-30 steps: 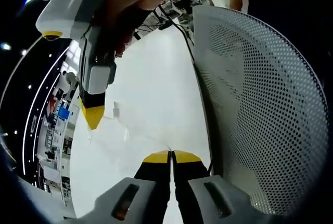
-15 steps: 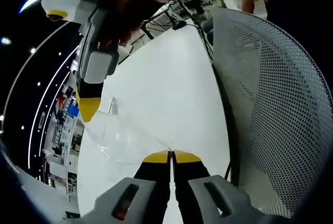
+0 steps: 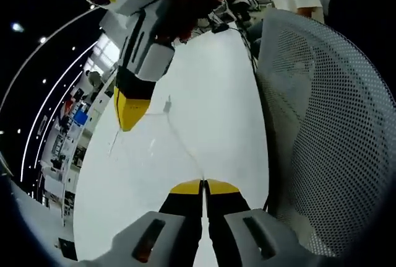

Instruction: Open the resealable bag by pulling the two sides of the seal apart until the entire bag opening is separated and visibly accessible.

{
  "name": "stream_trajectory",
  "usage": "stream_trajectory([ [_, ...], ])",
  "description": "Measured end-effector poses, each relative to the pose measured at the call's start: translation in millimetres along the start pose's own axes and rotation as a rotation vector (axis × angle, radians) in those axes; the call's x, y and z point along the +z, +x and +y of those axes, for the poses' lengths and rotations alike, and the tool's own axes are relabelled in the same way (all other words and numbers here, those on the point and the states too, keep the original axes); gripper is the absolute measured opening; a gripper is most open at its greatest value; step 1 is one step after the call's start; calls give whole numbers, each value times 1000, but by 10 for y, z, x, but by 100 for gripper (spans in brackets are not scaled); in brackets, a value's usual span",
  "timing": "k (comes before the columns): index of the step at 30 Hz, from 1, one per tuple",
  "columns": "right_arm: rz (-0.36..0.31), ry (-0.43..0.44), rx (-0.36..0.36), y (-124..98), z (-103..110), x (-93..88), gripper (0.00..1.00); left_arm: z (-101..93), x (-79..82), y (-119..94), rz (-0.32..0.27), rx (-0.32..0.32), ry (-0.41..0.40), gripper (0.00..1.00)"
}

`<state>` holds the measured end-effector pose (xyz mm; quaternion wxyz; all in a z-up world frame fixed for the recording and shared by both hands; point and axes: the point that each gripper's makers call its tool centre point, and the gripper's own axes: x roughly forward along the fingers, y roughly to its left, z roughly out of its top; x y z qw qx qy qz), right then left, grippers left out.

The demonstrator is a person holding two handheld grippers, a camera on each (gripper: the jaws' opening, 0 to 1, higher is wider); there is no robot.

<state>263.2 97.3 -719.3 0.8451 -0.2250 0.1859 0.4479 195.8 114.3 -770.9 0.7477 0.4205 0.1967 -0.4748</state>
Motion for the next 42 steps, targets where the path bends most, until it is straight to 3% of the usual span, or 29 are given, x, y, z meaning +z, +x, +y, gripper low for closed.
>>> stream_trajectory([
  [6,56,-6,43,84,160,-258,0,34,-30,51,25,-4,-8,0],
  [11,103,-36,83,117,268,-441,0,11,9,56,-44,-48,-225,1],
  [12,106,-37,88,118,282,-464,0,22,-4,45,-41,-49,-225,2],
  [15,122,-34,97,131,315,-546,0,63,-24,3,-39,-32,-232,8],
  [21,146,-74,103,182,356,-651,0,88,41,-117,-103,-1,-321,13],
  [25,193,-208,99,224,325,-732,0,148,50,-170,-135,36,-375,23],
  [28,194,-227,101,260,329,-744,0,261,-37,-221,-124,113,-436,26],
  [31,194,-222,89,299,266,-737,0,288,-47,-262,-165,102,-535,34],
  [33,194,-231,85,332,226,-741,0,318,-79,-286,-161,104,-540,39],
  [36,228,-328,103,384,175,-797,0,366,-69,-324,-180,120,-556,43],
  [42,231,-321,92,487,8,-791,0,373,-59,-331,-186,129,-536,50],
])
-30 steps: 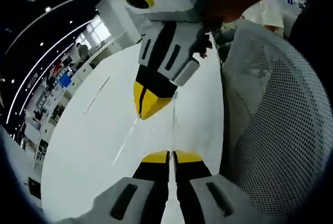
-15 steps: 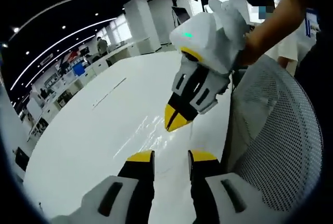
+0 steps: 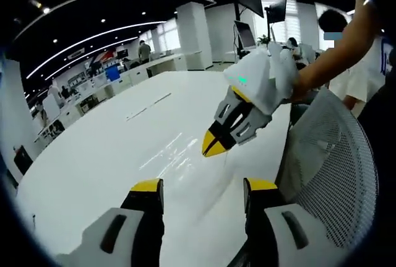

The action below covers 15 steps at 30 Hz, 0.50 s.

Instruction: Open the resealable bag by pulling the two sides of the seal apart until the entire bag opening is separated and visibly accessible.

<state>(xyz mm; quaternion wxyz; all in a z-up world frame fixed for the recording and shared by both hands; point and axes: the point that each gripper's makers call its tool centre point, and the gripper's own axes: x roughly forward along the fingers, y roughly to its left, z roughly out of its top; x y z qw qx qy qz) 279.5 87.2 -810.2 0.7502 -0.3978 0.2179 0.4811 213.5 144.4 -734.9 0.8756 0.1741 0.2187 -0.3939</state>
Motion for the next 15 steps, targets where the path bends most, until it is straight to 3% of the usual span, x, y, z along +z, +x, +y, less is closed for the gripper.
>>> stream_trajectory([
  [7,13,-9,-2,166,-201,-64,0,-12,-40,12,0,-6,-30,62],
  [15,47,-5,-5,255,-377,-154,0,62,-125,-9,12,7,-70,66],
])
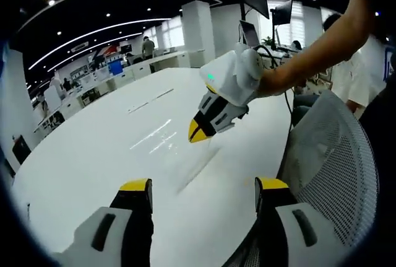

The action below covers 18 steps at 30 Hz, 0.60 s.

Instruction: Open the resealable bag by pulling the two sides of the seal apart until the entire bag opening is separated and visibly accessible.

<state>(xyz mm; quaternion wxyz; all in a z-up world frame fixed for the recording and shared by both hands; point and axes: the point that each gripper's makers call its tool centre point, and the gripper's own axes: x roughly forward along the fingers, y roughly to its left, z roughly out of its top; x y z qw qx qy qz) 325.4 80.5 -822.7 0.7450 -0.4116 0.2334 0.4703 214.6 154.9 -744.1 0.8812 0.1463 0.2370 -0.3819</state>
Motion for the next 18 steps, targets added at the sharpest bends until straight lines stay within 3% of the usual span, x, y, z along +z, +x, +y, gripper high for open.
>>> stream_trajectory([
  [7,-17,2,13,46,-19,12,0,29,-16,1,8,8,-6,65],
  [11,-24,16,17,41,-4,25,0,33,22,-11,2,28,19,59],
  [18,-25,80,12,18,48,0,8,17,29,-11,25,23,35,65],
])
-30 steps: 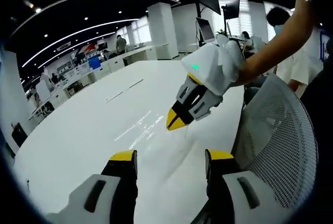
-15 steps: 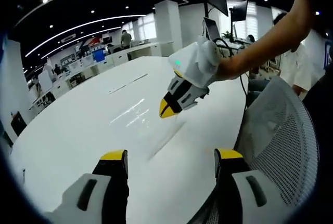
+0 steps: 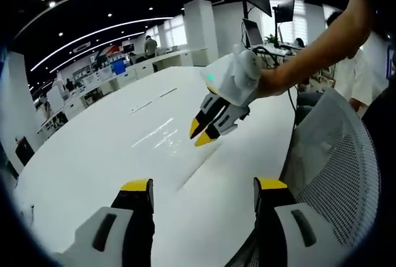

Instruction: Open the resealable bag by pulling the two sides of the seal apart until the entire bag opening is separated and visibly accessible.

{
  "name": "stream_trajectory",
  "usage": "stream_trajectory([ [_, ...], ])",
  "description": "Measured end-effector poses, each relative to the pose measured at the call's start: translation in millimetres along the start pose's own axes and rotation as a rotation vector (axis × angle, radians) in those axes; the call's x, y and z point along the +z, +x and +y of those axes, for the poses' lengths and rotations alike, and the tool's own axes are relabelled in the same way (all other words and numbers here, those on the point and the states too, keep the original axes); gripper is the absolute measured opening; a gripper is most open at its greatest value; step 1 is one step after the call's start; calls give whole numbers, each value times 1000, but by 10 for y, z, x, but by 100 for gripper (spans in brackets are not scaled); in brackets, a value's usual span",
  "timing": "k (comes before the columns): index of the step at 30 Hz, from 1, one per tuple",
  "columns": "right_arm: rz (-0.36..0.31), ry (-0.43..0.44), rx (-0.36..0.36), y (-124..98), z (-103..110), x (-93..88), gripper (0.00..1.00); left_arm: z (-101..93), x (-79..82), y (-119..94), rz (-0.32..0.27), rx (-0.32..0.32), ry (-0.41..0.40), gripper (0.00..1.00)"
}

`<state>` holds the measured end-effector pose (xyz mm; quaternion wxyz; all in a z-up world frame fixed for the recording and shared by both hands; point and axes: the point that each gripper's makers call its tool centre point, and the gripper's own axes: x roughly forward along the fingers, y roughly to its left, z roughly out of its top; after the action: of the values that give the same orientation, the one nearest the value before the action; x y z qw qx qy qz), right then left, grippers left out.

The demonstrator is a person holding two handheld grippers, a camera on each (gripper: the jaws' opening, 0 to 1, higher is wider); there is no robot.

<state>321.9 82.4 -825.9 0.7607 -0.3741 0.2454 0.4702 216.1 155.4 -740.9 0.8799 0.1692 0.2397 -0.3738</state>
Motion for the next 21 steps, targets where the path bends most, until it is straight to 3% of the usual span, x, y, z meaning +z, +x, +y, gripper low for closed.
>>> stream_trajectory([
  [10,-16,77,-21,-182,70,-53,21,31,62,-58,-26,31,-13,68],
  [15,-12,96,-34,-341,67,-123,24,21,72,-105,-27,37,-21,68],
  [21,-55,184,-43,-542,73,-127,25,9,61,-157,-24,51,-27,68],
])
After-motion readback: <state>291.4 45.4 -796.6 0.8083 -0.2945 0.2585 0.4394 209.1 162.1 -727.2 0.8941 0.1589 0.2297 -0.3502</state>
